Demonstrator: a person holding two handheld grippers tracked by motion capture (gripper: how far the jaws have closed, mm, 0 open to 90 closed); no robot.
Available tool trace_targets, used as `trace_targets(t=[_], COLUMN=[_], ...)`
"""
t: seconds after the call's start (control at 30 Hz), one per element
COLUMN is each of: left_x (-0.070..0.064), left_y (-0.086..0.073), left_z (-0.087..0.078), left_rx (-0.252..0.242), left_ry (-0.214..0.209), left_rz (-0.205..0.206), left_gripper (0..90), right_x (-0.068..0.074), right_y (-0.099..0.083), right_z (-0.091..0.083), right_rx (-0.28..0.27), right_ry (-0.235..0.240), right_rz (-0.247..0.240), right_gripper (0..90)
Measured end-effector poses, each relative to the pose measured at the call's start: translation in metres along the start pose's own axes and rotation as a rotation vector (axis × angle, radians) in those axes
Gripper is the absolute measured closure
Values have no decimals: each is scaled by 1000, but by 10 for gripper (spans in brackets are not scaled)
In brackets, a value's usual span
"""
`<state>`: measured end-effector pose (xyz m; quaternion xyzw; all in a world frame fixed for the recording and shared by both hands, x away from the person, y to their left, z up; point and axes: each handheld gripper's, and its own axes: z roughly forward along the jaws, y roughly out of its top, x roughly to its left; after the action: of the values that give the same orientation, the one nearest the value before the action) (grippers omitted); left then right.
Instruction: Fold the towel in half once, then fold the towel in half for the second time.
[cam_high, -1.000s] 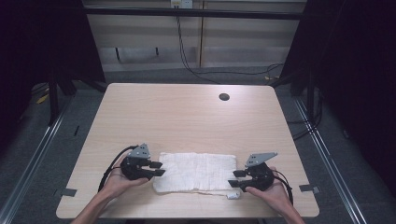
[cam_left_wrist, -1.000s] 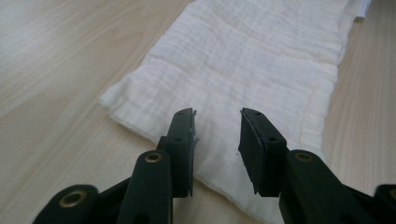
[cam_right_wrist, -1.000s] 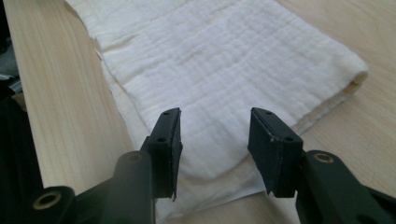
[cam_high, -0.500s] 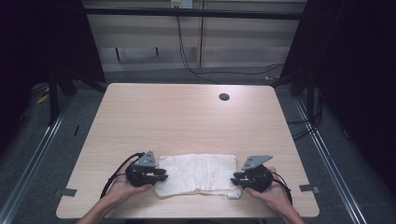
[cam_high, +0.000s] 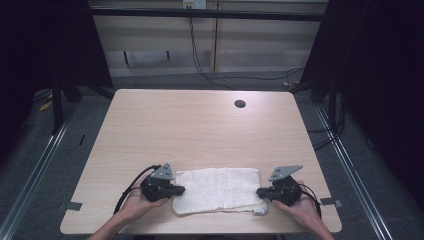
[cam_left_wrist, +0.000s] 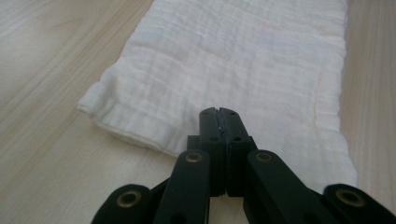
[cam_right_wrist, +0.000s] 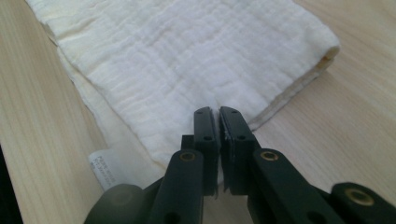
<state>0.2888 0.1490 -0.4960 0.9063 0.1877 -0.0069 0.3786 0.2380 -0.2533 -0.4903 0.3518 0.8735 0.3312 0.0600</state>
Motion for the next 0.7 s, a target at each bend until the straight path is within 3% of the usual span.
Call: trace_targets(t=[0.1, 0.37, 0.53, 0.7], left_x=[-5, -12, -11, 5], left_y=[2, 10, 13, 19], left_z=[5, 13, 2, -11], left_rx=[-18, -8, -63, -119], left_ry=[-12, -39, -52, -25], left_rz=[-6, 6, 10, -56], left_gripper=[898, 894, 773, 621], right_x=[-2, -6, -5, 6], right_y=[-5, -19, -15, 1], right_z=[-5, -16, -21, -24], right_rx=[0, -16, -79, -139], right_ry=[-10, -16, -18, 12], right_rz=[5, 30, 47, 46], right_gripper=[870, 859, 718, 646])
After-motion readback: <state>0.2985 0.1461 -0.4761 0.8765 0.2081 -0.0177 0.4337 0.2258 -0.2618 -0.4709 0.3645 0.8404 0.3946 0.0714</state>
